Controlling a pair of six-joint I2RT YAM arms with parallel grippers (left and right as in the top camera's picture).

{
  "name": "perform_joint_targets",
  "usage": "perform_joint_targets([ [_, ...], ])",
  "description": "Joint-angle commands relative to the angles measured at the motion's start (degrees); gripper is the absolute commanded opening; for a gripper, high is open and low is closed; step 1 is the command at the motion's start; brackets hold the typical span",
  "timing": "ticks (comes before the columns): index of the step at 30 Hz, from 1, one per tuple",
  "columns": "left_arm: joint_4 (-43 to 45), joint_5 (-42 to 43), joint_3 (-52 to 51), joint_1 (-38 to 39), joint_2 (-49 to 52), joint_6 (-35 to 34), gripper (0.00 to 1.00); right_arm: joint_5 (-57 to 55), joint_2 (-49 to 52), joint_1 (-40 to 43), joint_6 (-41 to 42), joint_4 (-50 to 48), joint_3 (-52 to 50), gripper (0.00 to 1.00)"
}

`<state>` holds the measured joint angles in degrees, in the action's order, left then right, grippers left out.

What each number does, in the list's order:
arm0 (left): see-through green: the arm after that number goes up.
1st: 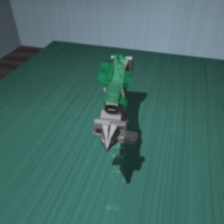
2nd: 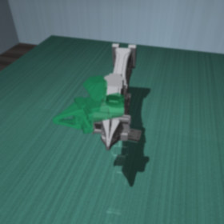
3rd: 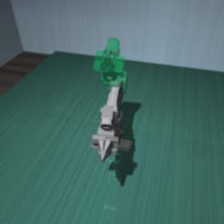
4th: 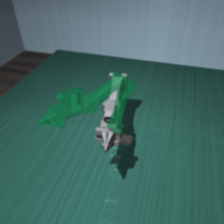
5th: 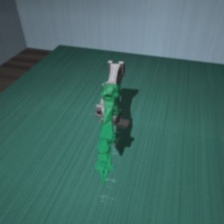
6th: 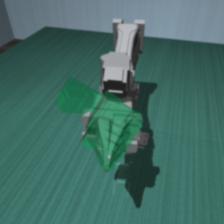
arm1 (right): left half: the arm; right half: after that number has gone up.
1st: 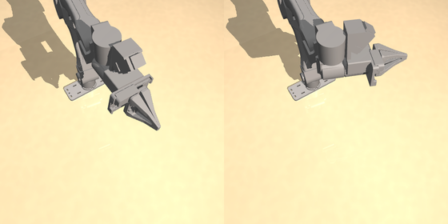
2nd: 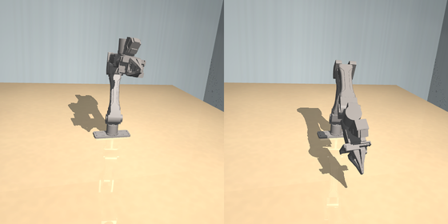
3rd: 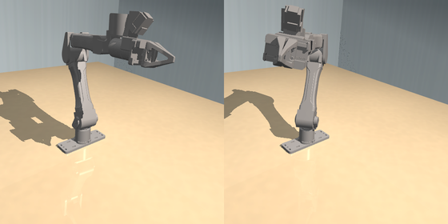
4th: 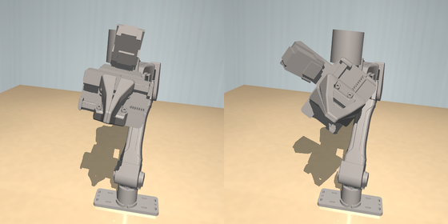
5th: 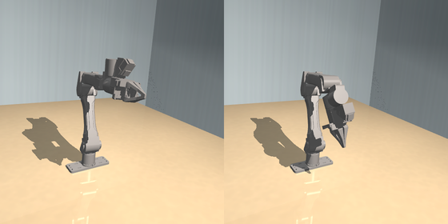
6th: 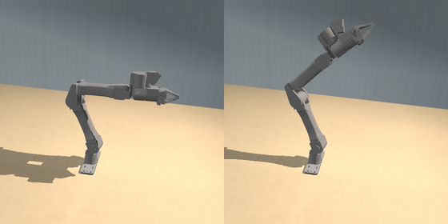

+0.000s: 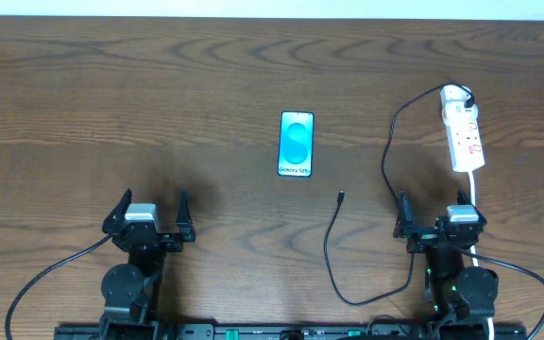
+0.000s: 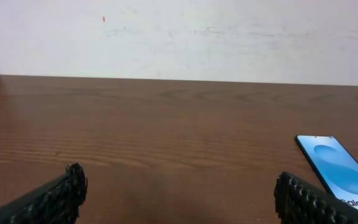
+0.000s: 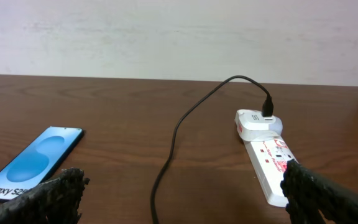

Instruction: Plug charger to phone and switch on socket

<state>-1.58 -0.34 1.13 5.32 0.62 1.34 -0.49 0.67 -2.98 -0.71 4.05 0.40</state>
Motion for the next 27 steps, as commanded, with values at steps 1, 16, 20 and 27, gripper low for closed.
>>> perform_joint_targets([
  [1, -2.5, -1.4, -0.9, -0.3, -0.4, 0.3, 0.98, -0.5, -0.3, -0.4, -0.6, 0.2, -0.1, 0.99],
  [16, -2.5, -1.4, -0.9, -0.3, -0.4, 0.3, 0.98, -0.5, -0.3, -0.4, -0.6, 0.3, -0.1, 0.99],
  [20, -2.5, -1.4, -0.9, -0.3, -0.4, 0.3, 0.98, -0.5, -0.3, -0.4, -0.6, 0.3, -0.1, 0.99],
  [27, 2.3, 5.9, -0.9, -0.3, -0.4, 0.1, 0.98, -0.5, -0.3, -0.4, -0.6, 0.2, -0.1, 0.99],
])
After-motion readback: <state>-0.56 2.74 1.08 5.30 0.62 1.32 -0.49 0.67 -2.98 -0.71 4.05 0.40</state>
